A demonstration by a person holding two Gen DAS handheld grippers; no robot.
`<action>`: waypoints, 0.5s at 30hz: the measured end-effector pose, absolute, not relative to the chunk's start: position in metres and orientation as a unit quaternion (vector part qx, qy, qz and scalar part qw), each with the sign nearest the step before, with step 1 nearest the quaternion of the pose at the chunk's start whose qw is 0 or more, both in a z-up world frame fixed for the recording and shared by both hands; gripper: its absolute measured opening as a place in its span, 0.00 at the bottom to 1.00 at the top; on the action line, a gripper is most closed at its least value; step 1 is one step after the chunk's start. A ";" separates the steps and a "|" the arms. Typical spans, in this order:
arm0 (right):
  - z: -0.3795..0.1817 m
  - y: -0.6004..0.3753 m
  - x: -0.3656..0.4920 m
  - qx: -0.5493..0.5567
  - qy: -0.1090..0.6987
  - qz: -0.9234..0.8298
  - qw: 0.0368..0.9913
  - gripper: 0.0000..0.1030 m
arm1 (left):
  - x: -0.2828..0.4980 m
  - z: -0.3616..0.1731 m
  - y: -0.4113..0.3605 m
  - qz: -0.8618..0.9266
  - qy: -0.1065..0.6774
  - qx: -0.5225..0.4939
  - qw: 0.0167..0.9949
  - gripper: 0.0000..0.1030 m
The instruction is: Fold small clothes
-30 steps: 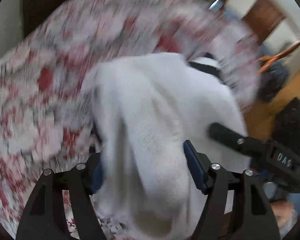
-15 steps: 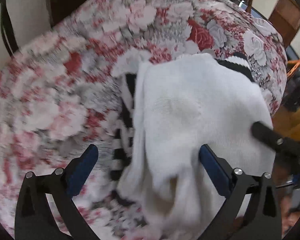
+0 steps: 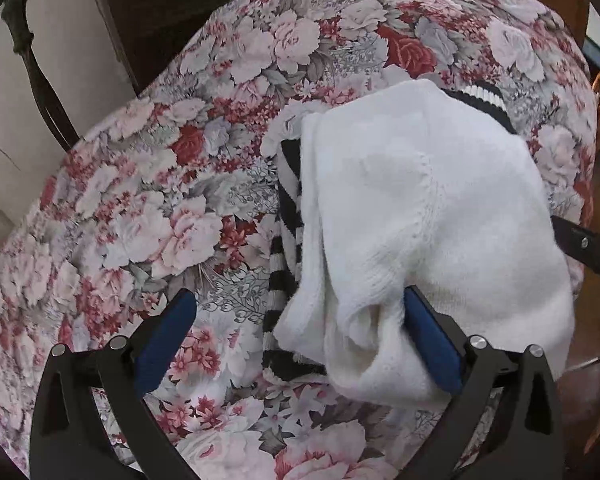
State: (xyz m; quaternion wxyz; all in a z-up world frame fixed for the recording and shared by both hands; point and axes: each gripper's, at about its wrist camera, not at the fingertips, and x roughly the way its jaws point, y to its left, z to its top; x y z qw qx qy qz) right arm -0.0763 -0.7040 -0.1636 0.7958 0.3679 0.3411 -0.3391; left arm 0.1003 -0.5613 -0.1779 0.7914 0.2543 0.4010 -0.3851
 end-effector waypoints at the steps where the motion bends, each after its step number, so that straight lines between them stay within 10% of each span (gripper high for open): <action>1: -0.165 -0.704 -0.076 0.368 0.342 -0.340 0.795 0.28 | 0.100 -0.179 -0.561 -0.384 0.400 0.256 0.792 0.96; 15: -0.172 -0.706 -0.078 0.387 0.339 -0.333 0.790 0.32 | 0.097 -0.185 -0.560 -0.372 0.392 0.268 0.798 0.96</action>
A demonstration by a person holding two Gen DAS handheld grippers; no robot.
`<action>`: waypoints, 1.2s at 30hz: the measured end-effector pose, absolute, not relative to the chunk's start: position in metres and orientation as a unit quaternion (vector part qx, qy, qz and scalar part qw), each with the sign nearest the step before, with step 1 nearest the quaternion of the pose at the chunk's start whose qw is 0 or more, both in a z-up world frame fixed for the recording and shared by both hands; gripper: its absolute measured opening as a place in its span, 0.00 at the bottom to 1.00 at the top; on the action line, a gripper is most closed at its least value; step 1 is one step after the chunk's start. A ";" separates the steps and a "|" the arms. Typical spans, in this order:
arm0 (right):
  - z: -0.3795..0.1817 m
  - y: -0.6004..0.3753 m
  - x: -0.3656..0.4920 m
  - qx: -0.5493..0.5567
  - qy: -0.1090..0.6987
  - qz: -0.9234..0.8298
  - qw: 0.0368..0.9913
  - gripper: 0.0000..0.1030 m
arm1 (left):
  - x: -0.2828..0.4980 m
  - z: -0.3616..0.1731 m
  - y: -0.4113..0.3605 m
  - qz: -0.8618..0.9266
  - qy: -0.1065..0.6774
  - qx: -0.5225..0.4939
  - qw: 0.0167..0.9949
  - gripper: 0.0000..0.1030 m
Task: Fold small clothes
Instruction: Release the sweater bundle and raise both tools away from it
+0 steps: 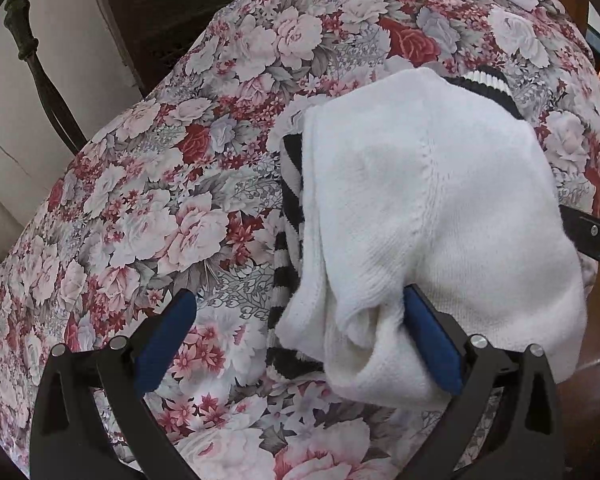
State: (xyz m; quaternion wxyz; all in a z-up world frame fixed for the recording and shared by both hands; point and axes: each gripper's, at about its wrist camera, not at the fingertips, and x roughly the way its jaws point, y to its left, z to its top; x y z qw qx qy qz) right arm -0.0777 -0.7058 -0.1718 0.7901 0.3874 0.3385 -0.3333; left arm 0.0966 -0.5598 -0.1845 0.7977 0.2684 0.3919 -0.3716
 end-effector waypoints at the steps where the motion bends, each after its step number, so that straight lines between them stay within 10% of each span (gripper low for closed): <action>1: -0.172 -0.706 -0.078 0.387 0.338 -0.333 0.790 0.32 | 0.096 -0.185 -0.560 -0.371 0.391 0.270 0.798 0.96; 11: -0.154 -0.687 -0.095 0.410 0.308 -0.333 0.791 0.36 | 0.095 -0.171 -0.546 -0.365 0.437 0.262 0.779 0.95; 22: -0.083 -0.582 -0.142 0.298 0.251 -0.349 0.852 0.86 | 0.020 -0.095 -0.475 -0.393 0.373 0.256 0.800 0.96; 36: 0.028 -0.507 -0.197 0.209 0.206 -0.383 0.876 0.97 | -0.036 0.032 -0.398 -0.386 0.299 0.235 0.840 0.96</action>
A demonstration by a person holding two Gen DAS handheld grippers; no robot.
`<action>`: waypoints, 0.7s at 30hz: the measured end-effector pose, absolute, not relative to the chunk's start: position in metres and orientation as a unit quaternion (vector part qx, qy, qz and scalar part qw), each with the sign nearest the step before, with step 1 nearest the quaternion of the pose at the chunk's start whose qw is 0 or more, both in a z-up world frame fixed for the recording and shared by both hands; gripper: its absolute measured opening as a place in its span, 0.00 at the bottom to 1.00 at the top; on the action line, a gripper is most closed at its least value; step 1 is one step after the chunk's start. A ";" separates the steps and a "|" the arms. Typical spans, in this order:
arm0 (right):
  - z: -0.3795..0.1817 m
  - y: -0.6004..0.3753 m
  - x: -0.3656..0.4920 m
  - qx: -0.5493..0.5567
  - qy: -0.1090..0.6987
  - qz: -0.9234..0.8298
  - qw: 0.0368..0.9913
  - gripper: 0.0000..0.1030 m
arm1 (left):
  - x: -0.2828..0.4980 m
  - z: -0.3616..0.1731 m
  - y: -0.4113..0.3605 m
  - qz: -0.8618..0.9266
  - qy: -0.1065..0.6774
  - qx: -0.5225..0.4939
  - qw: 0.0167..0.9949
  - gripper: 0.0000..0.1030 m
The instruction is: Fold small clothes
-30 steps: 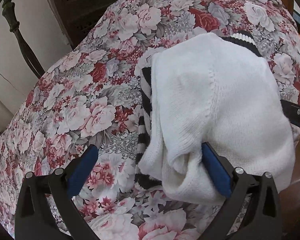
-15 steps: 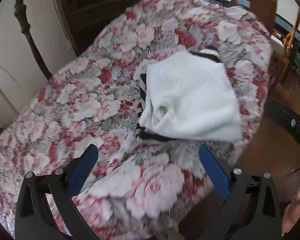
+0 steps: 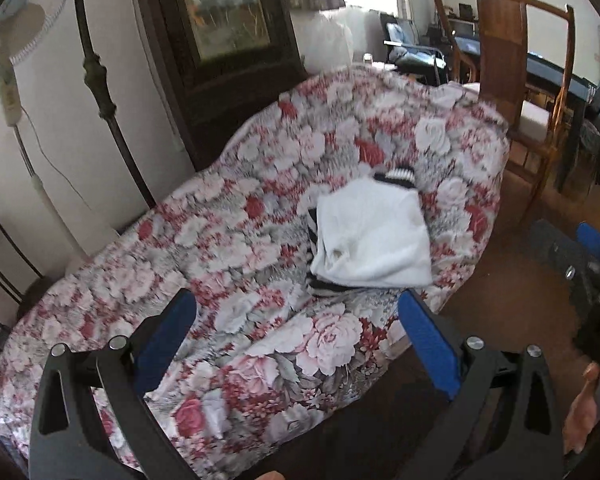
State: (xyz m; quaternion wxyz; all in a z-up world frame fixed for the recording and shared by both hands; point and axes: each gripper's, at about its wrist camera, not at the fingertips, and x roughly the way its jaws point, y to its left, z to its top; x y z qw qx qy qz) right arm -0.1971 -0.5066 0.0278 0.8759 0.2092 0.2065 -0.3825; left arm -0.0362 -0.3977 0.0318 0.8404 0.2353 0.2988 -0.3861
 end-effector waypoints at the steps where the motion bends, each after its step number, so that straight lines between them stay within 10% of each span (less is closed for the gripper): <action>1: 0.036 -0.502 -0.198 0.200 0.202 -0.384 0.879 0.97 | -0.041 0.044 -0.395 -0.388 0.291 0.234 0.843 0.96; 21: 0.070 -0.504 -0.234 0.217 0.196 -0.365 0.884 0.97 | -0.080 0.103 -0.404 -0.376 0.264 0.214 0.862 0.96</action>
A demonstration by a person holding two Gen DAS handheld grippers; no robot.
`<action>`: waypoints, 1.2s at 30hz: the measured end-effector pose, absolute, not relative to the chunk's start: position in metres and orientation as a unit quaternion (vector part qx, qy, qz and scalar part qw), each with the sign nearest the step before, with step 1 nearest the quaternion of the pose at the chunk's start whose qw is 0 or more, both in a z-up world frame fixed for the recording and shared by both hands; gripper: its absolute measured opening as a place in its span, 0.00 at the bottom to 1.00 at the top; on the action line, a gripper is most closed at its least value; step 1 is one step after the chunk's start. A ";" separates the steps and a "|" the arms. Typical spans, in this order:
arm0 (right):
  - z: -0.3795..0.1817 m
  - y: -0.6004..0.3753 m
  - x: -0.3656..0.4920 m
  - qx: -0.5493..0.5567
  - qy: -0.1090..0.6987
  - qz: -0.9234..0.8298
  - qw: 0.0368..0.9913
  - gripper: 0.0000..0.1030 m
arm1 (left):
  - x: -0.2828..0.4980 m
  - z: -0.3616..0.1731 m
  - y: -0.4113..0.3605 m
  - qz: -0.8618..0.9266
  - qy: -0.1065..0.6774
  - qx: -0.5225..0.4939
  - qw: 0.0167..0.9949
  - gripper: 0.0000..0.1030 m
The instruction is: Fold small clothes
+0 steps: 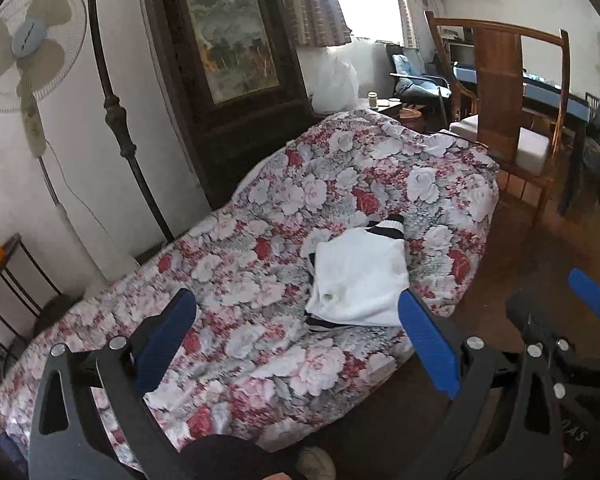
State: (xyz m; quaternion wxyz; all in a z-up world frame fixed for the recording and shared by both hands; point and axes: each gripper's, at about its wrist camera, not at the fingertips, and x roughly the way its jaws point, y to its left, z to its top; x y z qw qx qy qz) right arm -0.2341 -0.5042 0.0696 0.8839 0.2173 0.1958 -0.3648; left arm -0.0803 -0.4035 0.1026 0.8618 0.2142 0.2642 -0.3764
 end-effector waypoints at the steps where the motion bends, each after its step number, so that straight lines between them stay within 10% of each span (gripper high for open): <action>1: 0.071 -0.506 -0.236 0.223 0.194 -0.359 0.885 0.97 | -0.080 0.103 -0.403 -0.381 0.270 0.210 0.859 0.96; 36: 0.087 -0.502 -0.232 0.238 0.237 -0.312 0.889 0.97 | -0.083 0.103 -0.379 -0.387 0.301 0.205 0.847 0.96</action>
